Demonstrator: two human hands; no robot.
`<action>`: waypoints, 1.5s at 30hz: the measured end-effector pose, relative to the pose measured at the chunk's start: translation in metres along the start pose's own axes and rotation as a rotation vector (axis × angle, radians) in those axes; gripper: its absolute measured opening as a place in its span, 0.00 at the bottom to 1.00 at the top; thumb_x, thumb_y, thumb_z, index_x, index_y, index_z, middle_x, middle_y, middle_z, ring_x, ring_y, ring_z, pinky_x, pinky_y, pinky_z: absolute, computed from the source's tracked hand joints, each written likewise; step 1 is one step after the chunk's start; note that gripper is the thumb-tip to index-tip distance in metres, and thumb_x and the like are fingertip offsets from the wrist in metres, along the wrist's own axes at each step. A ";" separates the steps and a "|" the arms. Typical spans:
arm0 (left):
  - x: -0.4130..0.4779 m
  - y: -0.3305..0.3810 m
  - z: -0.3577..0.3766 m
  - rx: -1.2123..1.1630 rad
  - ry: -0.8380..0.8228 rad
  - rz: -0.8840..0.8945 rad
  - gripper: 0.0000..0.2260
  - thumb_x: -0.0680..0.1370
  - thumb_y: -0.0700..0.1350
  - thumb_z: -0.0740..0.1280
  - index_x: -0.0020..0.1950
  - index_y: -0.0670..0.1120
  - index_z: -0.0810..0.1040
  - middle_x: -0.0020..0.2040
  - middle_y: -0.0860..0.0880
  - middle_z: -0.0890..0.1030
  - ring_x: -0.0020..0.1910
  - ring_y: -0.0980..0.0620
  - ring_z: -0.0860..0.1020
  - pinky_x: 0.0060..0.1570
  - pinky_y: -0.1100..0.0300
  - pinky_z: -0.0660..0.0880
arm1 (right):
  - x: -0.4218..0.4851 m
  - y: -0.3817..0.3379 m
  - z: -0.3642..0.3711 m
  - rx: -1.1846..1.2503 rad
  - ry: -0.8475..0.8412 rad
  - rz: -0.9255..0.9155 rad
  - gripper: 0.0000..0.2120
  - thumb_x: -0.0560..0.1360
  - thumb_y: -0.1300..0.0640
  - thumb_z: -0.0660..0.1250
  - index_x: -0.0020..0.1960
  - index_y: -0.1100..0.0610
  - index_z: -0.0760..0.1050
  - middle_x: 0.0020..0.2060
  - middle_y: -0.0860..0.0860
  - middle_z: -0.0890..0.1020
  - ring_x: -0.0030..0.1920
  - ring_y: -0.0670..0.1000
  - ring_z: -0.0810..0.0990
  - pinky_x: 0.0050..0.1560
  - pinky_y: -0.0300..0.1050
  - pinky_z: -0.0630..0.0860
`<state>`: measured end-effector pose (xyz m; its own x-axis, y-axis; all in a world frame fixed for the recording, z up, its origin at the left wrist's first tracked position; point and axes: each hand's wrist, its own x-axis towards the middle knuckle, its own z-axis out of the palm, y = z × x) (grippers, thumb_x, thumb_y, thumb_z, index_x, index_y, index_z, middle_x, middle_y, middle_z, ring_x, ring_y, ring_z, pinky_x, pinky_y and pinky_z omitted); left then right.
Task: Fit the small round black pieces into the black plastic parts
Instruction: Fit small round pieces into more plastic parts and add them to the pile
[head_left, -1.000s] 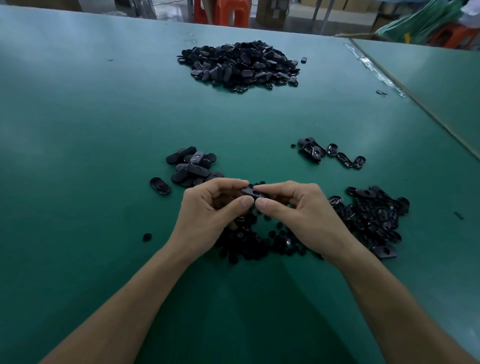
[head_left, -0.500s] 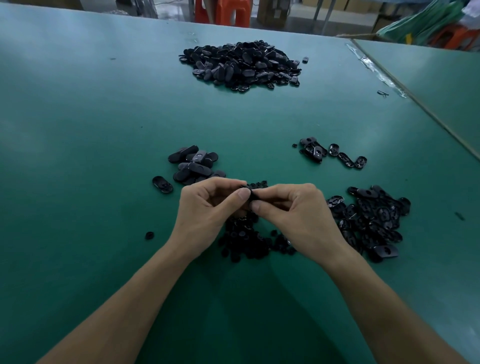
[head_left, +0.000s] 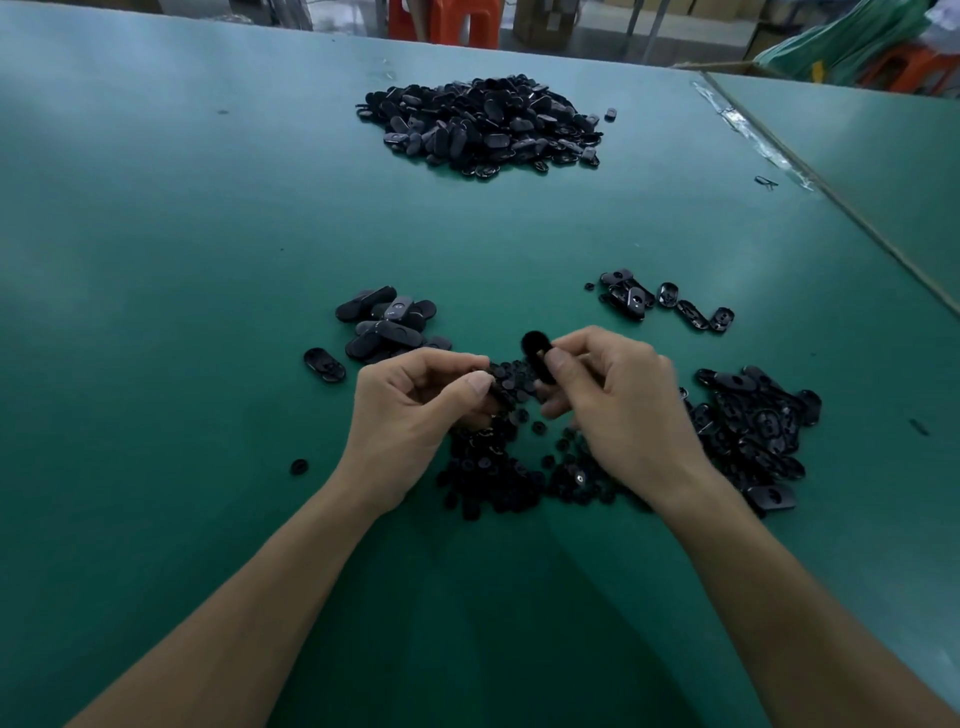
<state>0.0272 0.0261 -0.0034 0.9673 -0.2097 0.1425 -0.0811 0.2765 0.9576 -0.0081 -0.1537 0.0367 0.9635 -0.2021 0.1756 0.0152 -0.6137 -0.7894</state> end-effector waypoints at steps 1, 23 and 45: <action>0.000 0.000 -0.001 -0.024 -0.007 -0.004 0.07 0.74 0.38 0.72 0.45 0.49 0.87 0.38 0.45 0.86 0.35 0.50 0.84 0.37 0.61 0.81 | 0.004 0.005 -0.005 -0.067 0.038 0.006 0.05 0.80 0.58 0.66 0.48 0.53 0.81 0.34 0.47 0.84 0.32 0.45 0.84 0.30 0.38 0.78; 0.005 -0.004 -0.003 -0.072 0.019 0.004 0.18 0.73 0.25 0.69 0.37 0.48 0.85 0.43 0.45 0.86 0.43 0.49 0.86 0.41 0.61 0.81 | 0.008 0.005 -0.017 -0.241 0.044 -0.061 0.13 0.77 0.55 0.68 0.61 0.51 0.80 0.52 0.47 0.83 0.52 0.43 0.81 0.55 0.32 0.74; 0.002 -0.003 0.000 0.032 -0.011 0.001 0.07 0.68 0.42 0.76 0.45 0.43 0.84 0.35 0.49 0.85 0.34 0.54 0.82 0.37 0.64 0.80 | -0.011 -0.006 0.009 0.555 -0.204 0.192 0.04 0.76 0.65 0.70 0.48 0.59 0.81 0.36 0.53 0.86 0.35 0.48 0.84 0.35 0.36 0.76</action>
<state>0.0295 0.0253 -0.0057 0.9646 -0.2195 0.1461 -0.0900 0.2467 0.9649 -0.0162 -0.1408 0.0340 0.9937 -0.0857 -0.0724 -0.0794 -0.0820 -0.9935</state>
